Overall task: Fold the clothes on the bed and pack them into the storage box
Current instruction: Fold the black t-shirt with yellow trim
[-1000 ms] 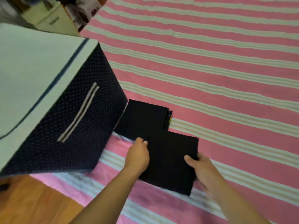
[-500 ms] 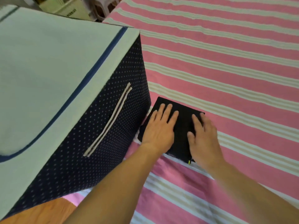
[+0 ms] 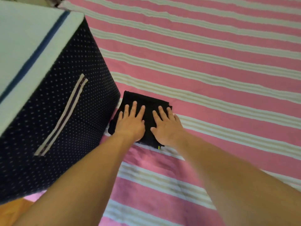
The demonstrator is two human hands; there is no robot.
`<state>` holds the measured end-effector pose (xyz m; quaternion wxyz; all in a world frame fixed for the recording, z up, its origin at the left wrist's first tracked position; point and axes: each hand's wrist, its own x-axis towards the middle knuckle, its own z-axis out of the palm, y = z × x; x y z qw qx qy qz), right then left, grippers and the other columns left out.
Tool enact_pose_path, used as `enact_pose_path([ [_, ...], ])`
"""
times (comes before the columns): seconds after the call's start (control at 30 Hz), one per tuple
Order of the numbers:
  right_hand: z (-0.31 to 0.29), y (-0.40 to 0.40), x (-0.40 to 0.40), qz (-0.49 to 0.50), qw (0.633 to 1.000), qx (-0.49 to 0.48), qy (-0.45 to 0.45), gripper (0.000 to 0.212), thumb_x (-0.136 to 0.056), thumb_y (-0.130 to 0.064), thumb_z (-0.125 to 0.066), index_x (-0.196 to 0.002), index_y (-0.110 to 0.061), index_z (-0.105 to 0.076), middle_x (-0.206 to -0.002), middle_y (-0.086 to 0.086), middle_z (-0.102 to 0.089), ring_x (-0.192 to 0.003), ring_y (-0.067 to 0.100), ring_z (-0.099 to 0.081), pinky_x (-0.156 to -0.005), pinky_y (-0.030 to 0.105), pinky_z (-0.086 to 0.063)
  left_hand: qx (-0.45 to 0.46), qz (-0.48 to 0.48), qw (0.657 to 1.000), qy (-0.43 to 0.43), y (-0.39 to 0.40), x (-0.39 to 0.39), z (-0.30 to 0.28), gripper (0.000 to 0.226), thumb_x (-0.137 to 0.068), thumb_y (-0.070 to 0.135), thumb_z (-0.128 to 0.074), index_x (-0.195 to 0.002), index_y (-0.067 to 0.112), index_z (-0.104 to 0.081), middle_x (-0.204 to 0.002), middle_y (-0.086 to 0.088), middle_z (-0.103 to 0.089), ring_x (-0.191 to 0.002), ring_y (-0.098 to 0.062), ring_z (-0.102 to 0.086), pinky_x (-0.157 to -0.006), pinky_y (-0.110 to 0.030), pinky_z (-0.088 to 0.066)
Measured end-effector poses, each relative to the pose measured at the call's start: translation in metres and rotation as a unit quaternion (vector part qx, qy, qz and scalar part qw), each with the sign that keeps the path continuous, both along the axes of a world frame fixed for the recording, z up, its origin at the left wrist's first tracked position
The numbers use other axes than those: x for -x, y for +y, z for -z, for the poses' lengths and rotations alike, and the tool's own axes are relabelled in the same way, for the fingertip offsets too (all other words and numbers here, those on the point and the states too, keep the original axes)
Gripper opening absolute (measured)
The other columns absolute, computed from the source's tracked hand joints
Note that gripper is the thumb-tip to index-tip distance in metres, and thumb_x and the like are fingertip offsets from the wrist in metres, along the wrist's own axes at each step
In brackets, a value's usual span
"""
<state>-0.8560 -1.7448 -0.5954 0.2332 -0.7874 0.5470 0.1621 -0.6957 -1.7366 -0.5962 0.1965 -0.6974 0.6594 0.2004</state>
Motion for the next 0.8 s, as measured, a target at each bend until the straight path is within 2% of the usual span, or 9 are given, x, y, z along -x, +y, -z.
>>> enact_pose_path([
  [0.1, -0.053, 0.044, 0.051, 0.019, 0.999, -0.010, -0.025, 0.070, -0.105, -0.042, -0.036, -0.160, -0.023, 0.003, -0.168, 0.004, 0.011, -0.154, 0.035, 0.009, -0.125, 0.050, -0.007, -0.067, -0.020, 0.997, 0.031, 0.031, 0.049, -0.057, 0.062, -0.106, 0.042, -0.030, -0.162, 0.023, -0.012, -0.170, -0.011, -0.005, -0.155, -0.033, -0.009, -0.123, -0.051, -0.017],
  [0.17, -0.097, 0.081, 0.106, 0.068, 0.996, -0.021, -0.052, 0.072, -0.104, -0.035, -0.043, -0.160, -0.026, 0.002, -0.167, 0.004, 0.012, -0.154, 0.034, 0.010, -0.125, 0.049, -0.006, -0.008, 0.007, 0.997, 0.072, 0.061, 0.096, -0.102, 0.056, -0.106, 0.041, -0.035, -0.157, 0.017, -0.031, -0.163, -0.014, -0.028, -0.150, -0.033, -0.026, -0.119, -0.048, -0.025],
  [0.23, -0.140, 0.113, 0.163, 0.117, 0.991, -0.002, -0.071, 0.072, -0.103, -0.029, -0.048, -0.161, -0.024, -0.005, -0.168, 0.008, 0.006, -0.154, 0.034, 0.004, -0.125, 0.047, -0.007, 0.066, 0.050, 0.991, 0.104, 0.086, 0.145, -0.143, 0.044, -0.105, 0.036, -0.040, -0.139, 0.013, -0.054, -0.142, -0.014, -0.055, -0.130, -0.033, -0.050, -0.106, -0.044, -0.039],
  [0.3, -0.186, 0.149, 0.233, 0.192, 0.977, 0.021, -0.092, 0.069, -0.100, -0.023, -0.052, -0.160, -0.021, -0.017, -0.167, 0.009, -0.006, -0.152, 0.032, -0.007, -0.124, 0.043, -0.012, 0.103, 0.075, 0.980, 0.156, 0.109, 0.204, -0.189, 0.036, -0.104, 0.033, -0.039, -0.112, 0.013, -0.067, -0.110, -0.012, -0.069, -0.102, -0.036, -0.063, -0.087, -0.043, -0.051],
  [0.4, -0.234, 0.201, 0.343, 0.266, 0.958, 0.050, -0.097, 0.061, -0.100, -0.019, -0.051, -0.156, -0.020, -0.028, -0.163, 0.008, -0.019, -0.147, 0.030, -0.019, -0.120, 0.038, -0.018, 0.109, 0.083, 0.966, 0.221, 0.135, 0.291, -0.250, 0.034, -0.104, 0.032, -0.036, -0.093, 0.016, -0.063, -0.089, -0.006, -0.067, -0.084, -0.033, -0.063, -0.071, -0.039, -0.051],
  [0.47, -0.258, 0.239, 0.420, 0.288, 0.952, 0.067, -0.077, 0.057, -0.098, -0.016, -0.052, -0.153, -0.017, -0.035, -0.156, 0.011, -0.030, -0.142, 0.031, -0.029, -0.117, 0.038, -0.024, 0.117, 0.093, 0.958, 0.243, 0.153, 0.349, -0.281, 0.028, -0.103, 0.030, -0.039, -0.102, 0.019, -0.065, -0.094, -0.004, -0.069, -0.086, -0.032, -0.063, -0.069, -0.036, -0.047],
  [0.57, -0.272, 0.293, 0.520, 0.319, 0.939, 0.102, -0.077, 0.050, -0.092, -0.011, -0.056, -0.141, -0.011, -0.050, -0.137, 0.014, -0.046, -0.124, 0.036, -0.047, -0.104, 0.047, -0.041, 0.101, 0.099, 0.953, 0.270, 0.177, 0.421, -0.308, 0.029, -0.103, 0.031, -0.043, -0.120, 0.023, -0.065, -0.109, -0.003, -0.071, -0.097, -0.030, -0.065, -0.080, -0.039, -0.053],
  [0.67, -0.266, 0.350, 0.610, 0.344, 0.932, 0.090, -0.065, 0.043, -0.094, -0.014, -0.058, -0.137, -0.010, -0.054, -0.135, 0.011, -0.046, -0.118, 0.032, -0.050, -0.098, 0.044, -0.045, 0.078, 0.085, 0.953, 0.279, 0.207, 0.490, -0.310, 0.029, -0.103, 0.030, -0.046, -0.122, 0.024, -0.067, -0.117, -0.001, -0.071, -0.101, -0.027, -0.066, -0.082, -0.036, -0.050],
  [0.8, -0.235, 0.396, 0.702, 0.414, 0.909, 0.013, -0.040, 0.042, -0.098, -0.020, -0.054, -0.140, -0.016, -0.051, -0.147, 0.009, -0.035, -0.128, 0.033, -0.045, -0.102, 0.041, -0.043, 0.034, 0.032, 0.958, 0.284, 0.251, 0.550, -0.306, 0.028, -0.102, 0.028, -0.049, -0.120, 0.022, -0.069, -0.119, -0.003, -0.072, -0.100, -0.026, -0.067, -0.083, -0.033, -0.048],
])
